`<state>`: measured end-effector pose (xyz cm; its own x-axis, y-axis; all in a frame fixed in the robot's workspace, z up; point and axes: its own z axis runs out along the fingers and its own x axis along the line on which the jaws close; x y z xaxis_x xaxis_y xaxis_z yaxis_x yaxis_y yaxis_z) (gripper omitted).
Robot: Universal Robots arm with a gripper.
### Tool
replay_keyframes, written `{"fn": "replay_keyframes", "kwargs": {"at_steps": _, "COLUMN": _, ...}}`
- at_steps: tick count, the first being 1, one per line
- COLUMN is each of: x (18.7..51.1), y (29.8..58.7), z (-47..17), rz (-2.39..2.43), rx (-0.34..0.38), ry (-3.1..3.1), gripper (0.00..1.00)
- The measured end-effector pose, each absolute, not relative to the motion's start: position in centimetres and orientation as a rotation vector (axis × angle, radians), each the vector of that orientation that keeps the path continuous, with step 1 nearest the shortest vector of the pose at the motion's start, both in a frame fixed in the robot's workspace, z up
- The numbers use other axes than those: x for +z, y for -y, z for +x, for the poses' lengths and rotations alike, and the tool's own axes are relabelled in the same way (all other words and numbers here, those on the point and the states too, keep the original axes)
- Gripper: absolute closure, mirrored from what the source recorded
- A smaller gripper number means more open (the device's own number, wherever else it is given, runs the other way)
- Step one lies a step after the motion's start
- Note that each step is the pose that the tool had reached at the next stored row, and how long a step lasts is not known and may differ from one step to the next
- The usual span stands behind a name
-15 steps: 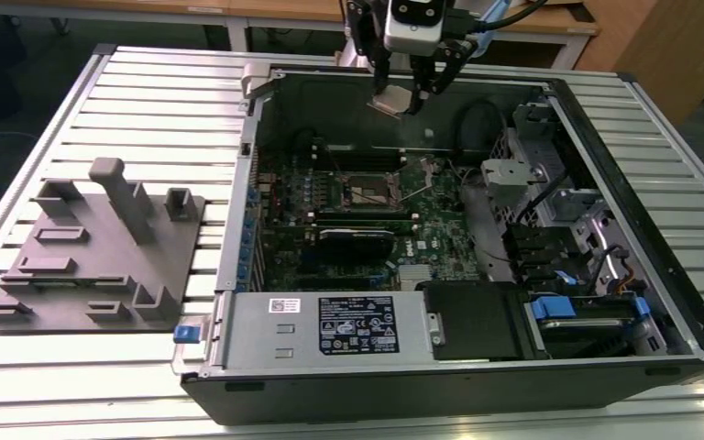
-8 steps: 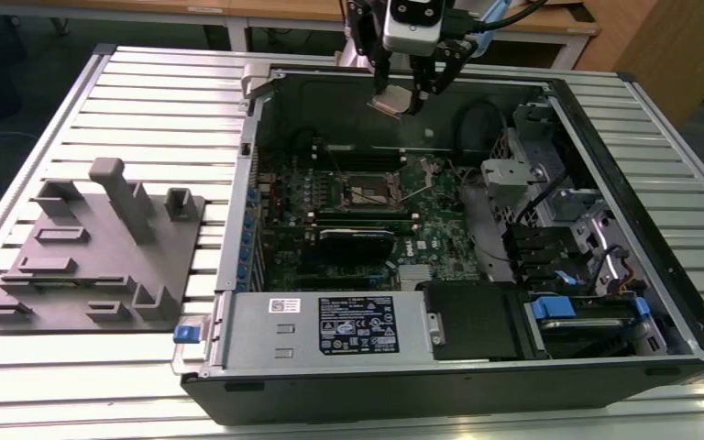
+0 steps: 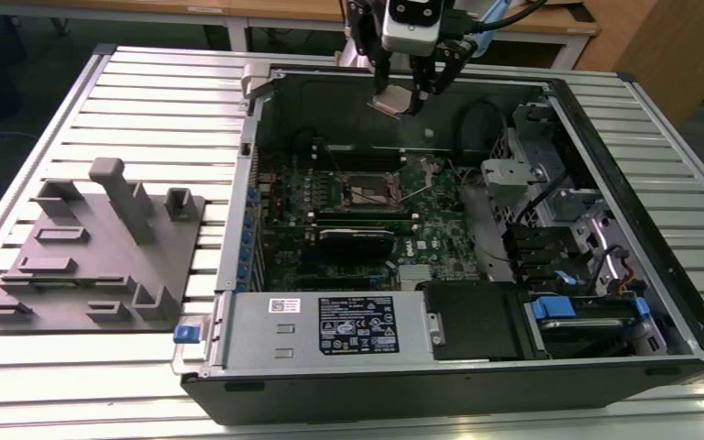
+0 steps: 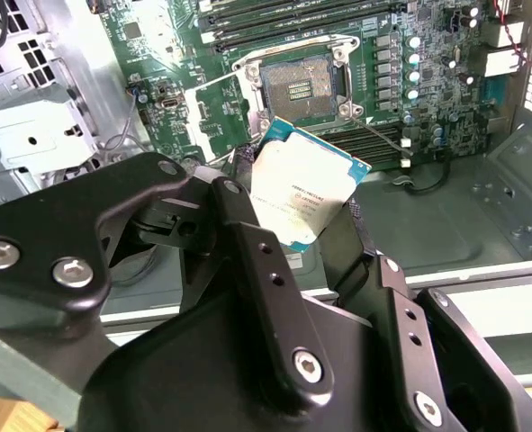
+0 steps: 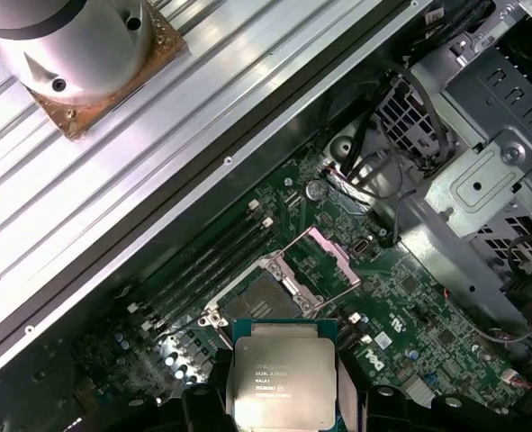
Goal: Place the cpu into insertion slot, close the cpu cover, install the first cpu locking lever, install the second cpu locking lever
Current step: 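Place the cpu into insertion slot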
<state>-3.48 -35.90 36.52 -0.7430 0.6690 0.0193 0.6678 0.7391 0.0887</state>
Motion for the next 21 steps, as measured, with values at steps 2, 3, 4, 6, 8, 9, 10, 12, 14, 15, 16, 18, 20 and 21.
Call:
{"fn": "replay_keyframes", "kwargs": {"at_steps": 2, "x": 36.52, "y": 35.9, "z": -3.48, "rz": 1.126, "rx": 0.14, "ry": -2.915, "gripper": 0.46}}
{"fn": "replay_keyframes", "kwargs": {"at_steps": 3, "x": 36.52, "y": 35.9, "z": -3.48, "rz": 1.128, "rx": 0.14, "ry": -2.914, "gripper": 0.46}}
{"fn": "replay_keyframes", "kwargs": {"at_steps": 4, "x": 36.52, "y": 35.9, "z": -3.48, "rz": 1.13, "rx": 0.14, "ry": -2.913, "gripper": 0.46}}
{"fn": "replay_keyframes", "kwargs": {"at_steps": 6, "x": 36.52, "y": 35.9, "z": -3.48, "rz": 1.135, "rx": 0.14, "ry": -2.911, "gripper": 0.46}}
{"fn": "replay_keyframes", "kwargs": {"at_steps": 8, "x": 36.52, "y": 35.9, "z": -3.48, "rz": 1.14, "rx": 0.14, "ry": -2.908, "gripper": 0.46}}
{"fn": "replay_keyframes", "kwargs": {"at_steps": 9, "x": 36.51, "y": 35.9, "z": -3.48, "rz": 1.143, "rx": 0.14, "ry": -2.907, "gripper": 0.46}}
{"fn": "replay_keyframes", "kwargs": {"at_steps": 10, "x": 36.51, "y": 35.9, "z": -3.48, "rz": 1.146, "rx": 0.14, "ry": -2.906, "gripper": 0.46}}
{"fn": "replay_keyframes", "kwargs": {"at_steps": 12, "x": 36.51, "y": 35.9, "z": -3.48, "rz": 1.151, "rx": 0.14, "ry": -2.904, "gripper": 0.46}}
{"fn": "replay_keyframes", "kwargs": {"at_steps": 14, "x": 36.5, "y": 35.9, "z": -3.48, "rz": 1.156, "rx": 0.14, "ry": -2.902, "gripper": 0.46}}
{"fn": "replay_keyframes", "kwargs": {"at_steps": 15, "x": 36.5, "y": 35.9, "z": -3.48, "rz": 1.159, "rx": 0.14, "ry": -2.901, "gripper": 0.46}}
{"fn": "replay_keyframes", "kwargs": {"at_steps": 16, "x": 36.49, "y": 35.9, "z": -3.48, "rz": 1.161, "rx": 0.14, "ry": -2.899, "gripper": 0.46}}
{"fn": "replay_keyframes", "kwargs": {"at_steps": 18, "x": 36.49, "y": 35.9, "z": -3.48, "rz": 1.166, "rx": 0.14, "ry": -2.897, "gripper": 0.46}}
{"fn": "replay_keyframes", "kwargs": {"at_steps": 20, "x": 36.48, "y": 35.9, "z": -3.48, "rz": 1.171, "rx": 0.14, "ry": -2.895, "gripper": 0.46}}
{"fn": "replay_keyframes", "kwargs": {"at_steps": 21, "x": 36.48, "y": 35.9, "z": -3.48, "rz": 1.173, "rx": 0.14, "ry": -2.894, "gripper": 0.46}}
